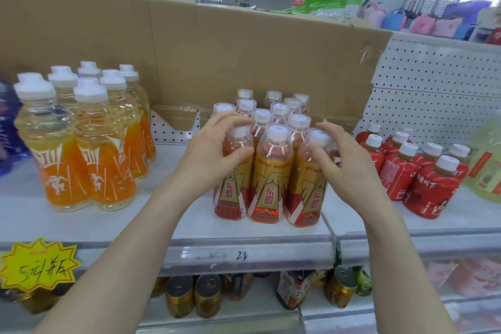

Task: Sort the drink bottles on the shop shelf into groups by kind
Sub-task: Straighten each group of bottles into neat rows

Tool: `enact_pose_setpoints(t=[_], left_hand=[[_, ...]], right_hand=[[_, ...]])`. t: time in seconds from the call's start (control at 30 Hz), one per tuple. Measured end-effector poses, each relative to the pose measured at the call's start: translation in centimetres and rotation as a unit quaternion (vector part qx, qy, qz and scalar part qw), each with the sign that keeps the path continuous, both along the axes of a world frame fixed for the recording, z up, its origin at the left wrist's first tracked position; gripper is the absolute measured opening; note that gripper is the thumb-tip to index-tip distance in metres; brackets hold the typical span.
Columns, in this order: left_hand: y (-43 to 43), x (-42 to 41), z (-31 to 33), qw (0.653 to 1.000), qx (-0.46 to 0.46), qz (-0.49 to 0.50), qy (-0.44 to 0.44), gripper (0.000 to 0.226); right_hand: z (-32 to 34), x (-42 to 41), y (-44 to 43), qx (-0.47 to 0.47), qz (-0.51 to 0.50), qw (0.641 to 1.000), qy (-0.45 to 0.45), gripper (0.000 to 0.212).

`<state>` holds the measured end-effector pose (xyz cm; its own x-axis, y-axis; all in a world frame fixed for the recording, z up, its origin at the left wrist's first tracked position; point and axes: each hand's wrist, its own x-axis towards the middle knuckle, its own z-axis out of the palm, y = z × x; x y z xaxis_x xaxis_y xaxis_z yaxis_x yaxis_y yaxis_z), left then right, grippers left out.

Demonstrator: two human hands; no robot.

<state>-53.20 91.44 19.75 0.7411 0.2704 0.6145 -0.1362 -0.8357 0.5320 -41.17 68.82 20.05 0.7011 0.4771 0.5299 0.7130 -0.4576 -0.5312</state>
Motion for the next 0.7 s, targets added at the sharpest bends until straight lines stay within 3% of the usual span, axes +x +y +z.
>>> enact_pose_setpoints(t=[0.47, 0.6, 0.7], left_hand=[[-0.9, -0.3, 0.4, 0.999, 0.003, 0.034, -0.022, 0.044], [-0.6, -0.5, 0.4, 1.000, -0.001, 0.022, -0.002, 0.050], [-0.5, -0.5, 0.3, 1.000, -0.003, 0.019, -0.005, 0.053]], right_hand=[[0.0, 1.2, 0.6, 0.053, 0.032, 0.998, 0.004, 0.052], [-0.1, 1.4, -0.1, -0.033, 0.069, 0.997, 0.027, 0.082], [-0.5, 1.6, 0.7, -0.020, 0.062, 0.998, -0.003, 0.089]])
